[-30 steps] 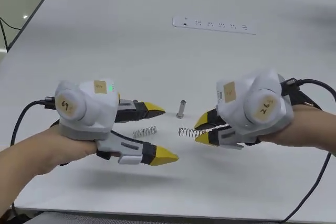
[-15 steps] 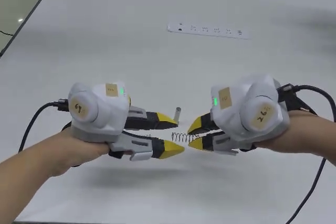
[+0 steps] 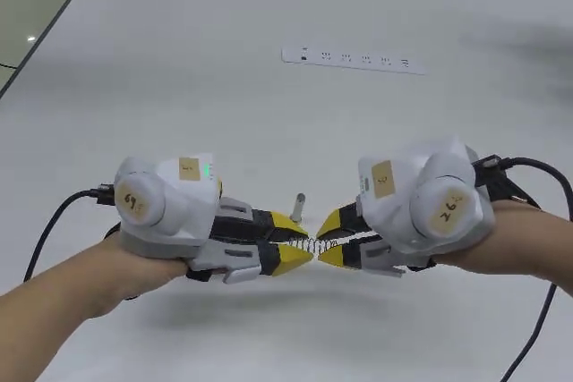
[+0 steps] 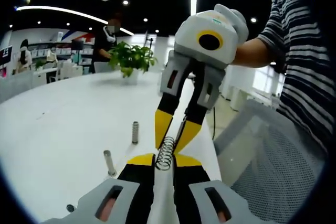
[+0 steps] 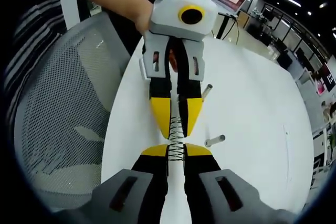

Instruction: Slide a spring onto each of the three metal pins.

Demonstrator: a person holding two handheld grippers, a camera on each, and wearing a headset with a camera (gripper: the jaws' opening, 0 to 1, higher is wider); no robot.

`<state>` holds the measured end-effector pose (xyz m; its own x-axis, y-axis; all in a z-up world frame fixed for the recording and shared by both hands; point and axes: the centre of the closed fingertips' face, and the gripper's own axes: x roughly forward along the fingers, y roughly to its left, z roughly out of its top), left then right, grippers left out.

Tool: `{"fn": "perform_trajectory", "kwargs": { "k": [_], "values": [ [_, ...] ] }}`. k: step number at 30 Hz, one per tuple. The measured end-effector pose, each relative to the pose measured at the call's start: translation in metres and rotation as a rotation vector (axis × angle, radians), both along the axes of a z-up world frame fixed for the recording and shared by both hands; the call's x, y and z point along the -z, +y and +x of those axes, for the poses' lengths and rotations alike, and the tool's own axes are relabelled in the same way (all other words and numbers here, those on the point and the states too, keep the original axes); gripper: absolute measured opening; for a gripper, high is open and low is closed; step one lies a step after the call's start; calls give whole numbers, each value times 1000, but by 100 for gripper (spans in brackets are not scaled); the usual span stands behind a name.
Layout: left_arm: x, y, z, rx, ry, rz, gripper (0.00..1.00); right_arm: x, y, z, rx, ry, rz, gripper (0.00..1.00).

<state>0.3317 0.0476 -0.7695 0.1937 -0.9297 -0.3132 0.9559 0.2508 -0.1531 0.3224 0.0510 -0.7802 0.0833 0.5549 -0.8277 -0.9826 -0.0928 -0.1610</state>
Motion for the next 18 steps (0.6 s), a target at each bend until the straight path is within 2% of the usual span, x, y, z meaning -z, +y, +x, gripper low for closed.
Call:
{"fn": "perform_trajectory", "kwargs": {
  "k": [11,18],
  "values": [
    [0,-4,-2,47,5,5,2,0,-4,-1,-4,2,1,7],
    [-1,-4,-8,79,15,13,2,0,-4,-5,-7,9,17,8]
  ]
}}
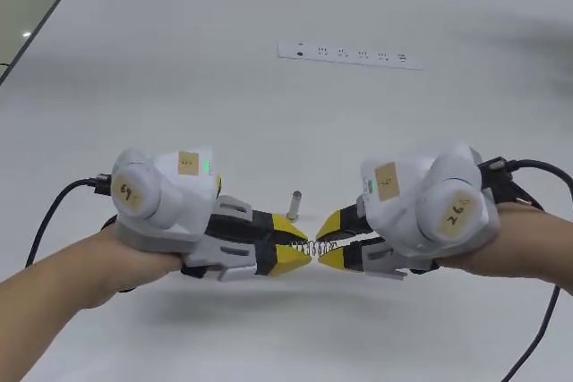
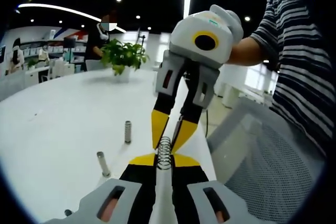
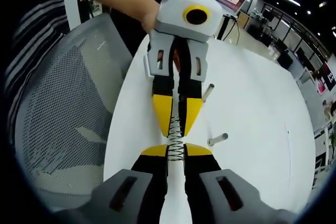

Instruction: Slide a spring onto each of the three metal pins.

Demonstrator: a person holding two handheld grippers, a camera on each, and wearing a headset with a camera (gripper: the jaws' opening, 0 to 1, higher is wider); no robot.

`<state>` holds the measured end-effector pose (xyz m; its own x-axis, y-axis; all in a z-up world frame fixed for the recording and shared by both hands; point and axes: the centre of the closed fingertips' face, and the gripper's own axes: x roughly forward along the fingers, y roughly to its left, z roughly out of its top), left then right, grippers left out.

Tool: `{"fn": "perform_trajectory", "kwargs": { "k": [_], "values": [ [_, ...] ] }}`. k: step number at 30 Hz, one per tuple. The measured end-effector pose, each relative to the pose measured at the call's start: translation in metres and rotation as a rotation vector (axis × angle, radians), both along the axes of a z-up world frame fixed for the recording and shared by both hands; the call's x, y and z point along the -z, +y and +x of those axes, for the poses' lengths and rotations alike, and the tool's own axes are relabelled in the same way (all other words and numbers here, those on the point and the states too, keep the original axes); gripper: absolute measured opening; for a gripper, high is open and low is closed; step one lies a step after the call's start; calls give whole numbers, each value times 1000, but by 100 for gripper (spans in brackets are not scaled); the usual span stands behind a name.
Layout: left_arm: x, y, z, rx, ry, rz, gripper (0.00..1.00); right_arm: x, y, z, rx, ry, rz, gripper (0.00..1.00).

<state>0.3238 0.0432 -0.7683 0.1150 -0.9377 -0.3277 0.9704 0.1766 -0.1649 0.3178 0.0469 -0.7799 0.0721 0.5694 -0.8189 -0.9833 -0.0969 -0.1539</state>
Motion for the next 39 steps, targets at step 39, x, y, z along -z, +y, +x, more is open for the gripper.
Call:
{"fn": "perform_trajectory", "kwargs": {
  "k": [39],
  "values": [
    [0,4,-8,16,-6,13,2,-23,-1,-2,38,30,154,6]
  ]
}}
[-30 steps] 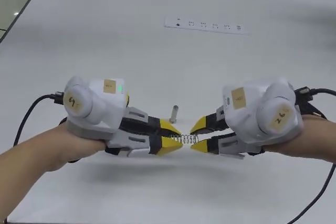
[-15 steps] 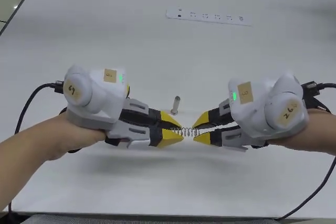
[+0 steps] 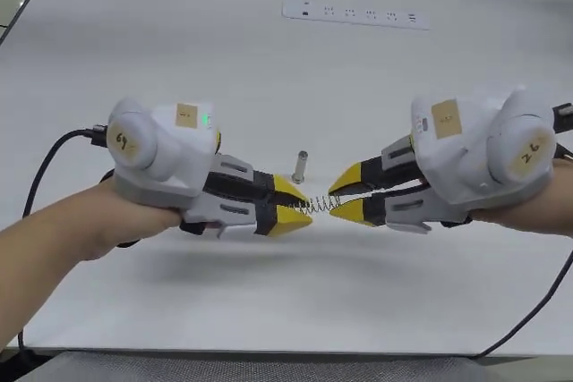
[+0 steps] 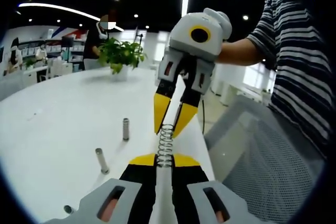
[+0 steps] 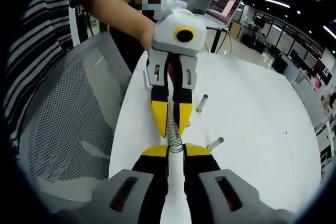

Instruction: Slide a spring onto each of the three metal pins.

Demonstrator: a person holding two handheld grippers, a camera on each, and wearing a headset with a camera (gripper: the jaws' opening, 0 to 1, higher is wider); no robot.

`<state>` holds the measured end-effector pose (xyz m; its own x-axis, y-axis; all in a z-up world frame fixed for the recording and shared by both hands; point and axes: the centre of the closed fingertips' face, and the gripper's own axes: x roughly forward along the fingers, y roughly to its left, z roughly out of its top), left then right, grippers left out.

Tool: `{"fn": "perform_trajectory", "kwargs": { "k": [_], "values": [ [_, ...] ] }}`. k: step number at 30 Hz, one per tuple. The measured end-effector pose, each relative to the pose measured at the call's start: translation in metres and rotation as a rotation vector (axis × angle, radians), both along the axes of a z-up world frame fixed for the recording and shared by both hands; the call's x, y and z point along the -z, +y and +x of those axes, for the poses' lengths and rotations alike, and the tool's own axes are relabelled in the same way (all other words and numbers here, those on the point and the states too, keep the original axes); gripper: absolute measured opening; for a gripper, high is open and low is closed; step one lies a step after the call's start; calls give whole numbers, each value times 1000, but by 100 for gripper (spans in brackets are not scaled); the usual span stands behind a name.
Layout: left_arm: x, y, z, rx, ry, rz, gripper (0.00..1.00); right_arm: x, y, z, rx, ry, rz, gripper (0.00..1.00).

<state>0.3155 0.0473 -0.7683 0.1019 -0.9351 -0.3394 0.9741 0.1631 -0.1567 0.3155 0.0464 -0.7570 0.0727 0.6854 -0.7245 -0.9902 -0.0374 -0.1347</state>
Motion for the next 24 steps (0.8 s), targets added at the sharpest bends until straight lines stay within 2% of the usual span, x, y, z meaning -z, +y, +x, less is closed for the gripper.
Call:
{"fn": "perform_trajectory", "kwargs": {
  "k": [12,16,24],
  "values": [
    [1,-2,0,-13,-20,4,2,-11,9,-5,-6,1,34,7],
    [1,-5,1,-18,-27,0,2,-17,15,-7,2,9,64,7],
    [5,-6,-1,-11,-29,14,2,-18,19,-10,9,9,78,7]
  ]
}}
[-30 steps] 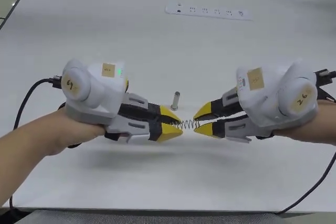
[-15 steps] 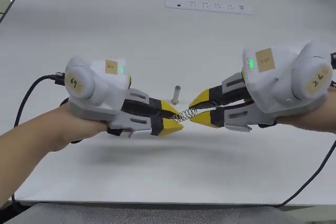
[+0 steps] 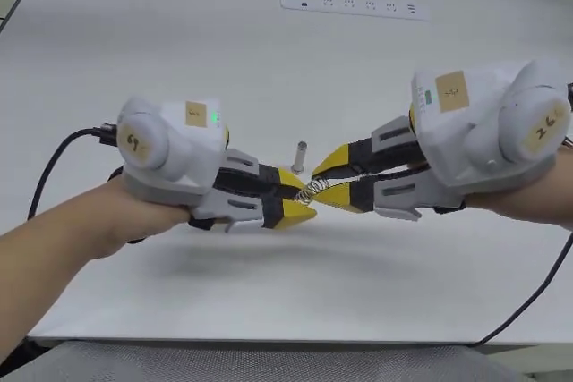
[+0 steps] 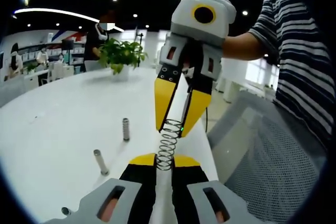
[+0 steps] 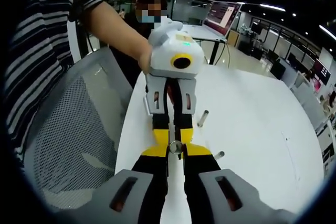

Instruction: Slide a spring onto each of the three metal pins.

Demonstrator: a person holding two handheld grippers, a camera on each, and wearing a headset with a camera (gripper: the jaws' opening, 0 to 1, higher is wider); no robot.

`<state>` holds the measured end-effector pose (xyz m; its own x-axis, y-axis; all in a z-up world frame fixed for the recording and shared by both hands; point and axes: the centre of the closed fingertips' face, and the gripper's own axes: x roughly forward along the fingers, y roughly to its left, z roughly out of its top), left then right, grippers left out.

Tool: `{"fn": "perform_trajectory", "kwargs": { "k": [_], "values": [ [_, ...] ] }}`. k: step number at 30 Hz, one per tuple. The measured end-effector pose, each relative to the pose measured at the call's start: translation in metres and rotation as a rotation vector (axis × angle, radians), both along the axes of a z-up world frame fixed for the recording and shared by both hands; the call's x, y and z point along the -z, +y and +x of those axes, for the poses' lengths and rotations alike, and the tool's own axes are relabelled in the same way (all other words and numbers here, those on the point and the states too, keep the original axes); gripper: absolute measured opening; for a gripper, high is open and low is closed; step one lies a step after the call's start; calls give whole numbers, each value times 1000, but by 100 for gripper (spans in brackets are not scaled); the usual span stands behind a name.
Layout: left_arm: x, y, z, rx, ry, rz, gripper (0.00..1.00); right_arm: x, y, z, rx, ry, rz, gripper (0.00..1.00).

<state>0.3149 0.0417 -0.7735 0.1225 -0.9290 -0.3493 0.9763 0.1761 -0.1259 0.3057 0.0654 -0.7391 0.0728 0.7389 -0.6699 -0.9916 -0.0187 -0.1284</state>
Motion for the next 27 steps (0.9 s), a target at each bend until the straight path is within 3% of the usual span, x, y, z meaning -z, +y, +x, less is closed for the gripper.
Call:
{"fn": "perform_trajectory", "kwargs": {
  "k": [6,11,27],
  "values": [
    [-4,-4,0,2,-1,-18,2,-7,8,2,24,25,66,7],
    [-7,-6,1,-2,-3,-29,2,-10,15,-1,26,-3,93,7],
    [-6,1,-1,-24,-2,-10,4,-9,17,-3,6,-47,98,6]
  ]
}}
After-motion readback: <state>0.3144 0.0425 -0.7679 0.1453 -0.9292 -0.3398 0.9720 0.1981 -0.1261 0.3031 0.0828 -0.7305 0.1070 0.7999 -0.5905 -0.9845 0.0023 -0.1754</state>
